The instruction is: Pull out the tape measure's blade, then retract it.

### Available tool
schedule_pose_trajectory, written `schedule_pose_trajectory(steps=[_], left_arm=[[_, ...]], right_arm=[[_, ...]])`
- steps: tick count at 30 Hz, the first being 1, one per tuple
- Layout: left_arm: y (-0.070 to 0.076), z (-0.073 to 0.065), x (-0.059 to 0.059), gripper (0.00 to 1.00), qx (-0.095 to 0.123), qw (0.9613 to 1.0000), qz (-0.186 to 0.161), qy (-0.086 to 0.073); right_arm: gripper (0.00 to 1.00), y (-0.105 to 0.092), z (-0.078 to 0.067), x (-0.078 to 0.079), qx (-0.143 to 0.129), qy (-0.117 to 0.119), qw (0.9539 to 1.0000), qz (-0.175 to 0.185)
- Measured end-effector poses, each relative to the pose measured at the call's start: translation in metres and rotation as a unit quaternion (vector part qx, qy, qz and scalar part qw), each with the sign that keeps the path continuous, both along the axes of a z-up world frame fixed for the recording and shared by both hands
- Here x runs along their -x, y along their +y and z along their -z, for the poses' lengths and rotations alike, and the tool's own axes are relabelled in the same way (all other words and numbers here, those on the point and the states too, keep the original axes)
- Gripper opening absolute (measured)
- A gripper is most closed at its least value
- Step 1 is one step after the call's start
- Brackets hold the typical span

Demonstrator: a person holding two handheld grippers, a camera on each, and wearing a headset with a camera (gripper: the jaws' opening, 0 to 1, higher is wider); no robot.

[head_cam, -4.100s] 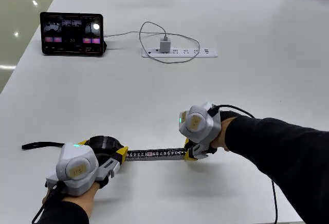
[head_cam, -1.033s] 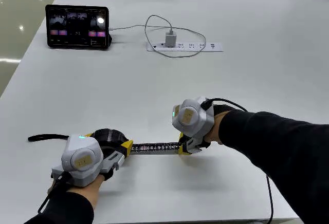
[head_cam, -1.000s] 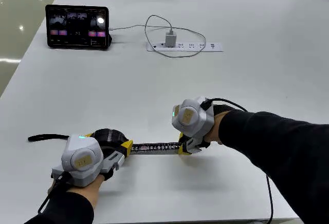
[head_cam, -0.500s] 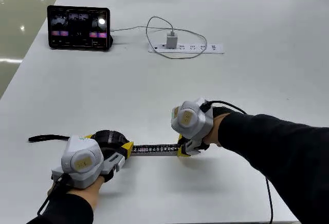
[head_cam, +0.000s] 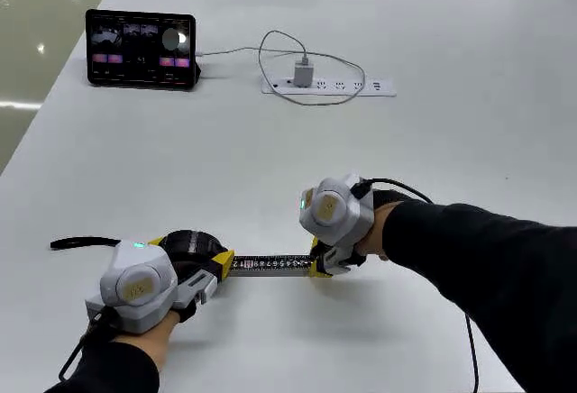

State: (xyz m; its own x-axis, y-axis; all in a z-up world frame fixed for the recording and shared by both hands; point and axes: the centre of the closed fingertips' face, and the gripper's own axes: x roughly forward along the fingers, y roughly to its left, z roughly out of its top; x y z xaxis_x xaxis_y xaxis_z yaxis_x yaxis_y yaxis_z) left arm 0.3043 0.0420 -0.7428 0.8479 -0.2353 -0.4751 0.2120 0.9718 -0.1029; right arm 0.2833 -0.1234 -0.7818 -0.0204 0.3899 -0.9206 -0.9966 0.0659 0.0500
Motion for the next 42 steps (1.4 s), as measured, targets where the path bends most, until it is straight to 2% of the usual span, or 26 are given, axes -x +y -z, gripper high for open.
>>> schedule_pose_trajectory(steps=[25,35,42], left_arm=[[-0.001,0.001,-0.001,0.6,-0.002,1.0,0.006,0.003],[-0.001,0.0,0.0,0.6,0.01,0.9999,0.008,0.0],[-0.001,0.001,0.0,0.6,0.008,0.9999,0.011,0.001]], right_arm=[[0.11,0.009,0.0,0.001,0.001,0.001,1.0,0.007],[0.11,0.013,0.0,0.002,0.0,0.004,1.0,0.007],[0.11,0.017,0.0,0.002,-0.005,0.003,0.9999,0.012]])
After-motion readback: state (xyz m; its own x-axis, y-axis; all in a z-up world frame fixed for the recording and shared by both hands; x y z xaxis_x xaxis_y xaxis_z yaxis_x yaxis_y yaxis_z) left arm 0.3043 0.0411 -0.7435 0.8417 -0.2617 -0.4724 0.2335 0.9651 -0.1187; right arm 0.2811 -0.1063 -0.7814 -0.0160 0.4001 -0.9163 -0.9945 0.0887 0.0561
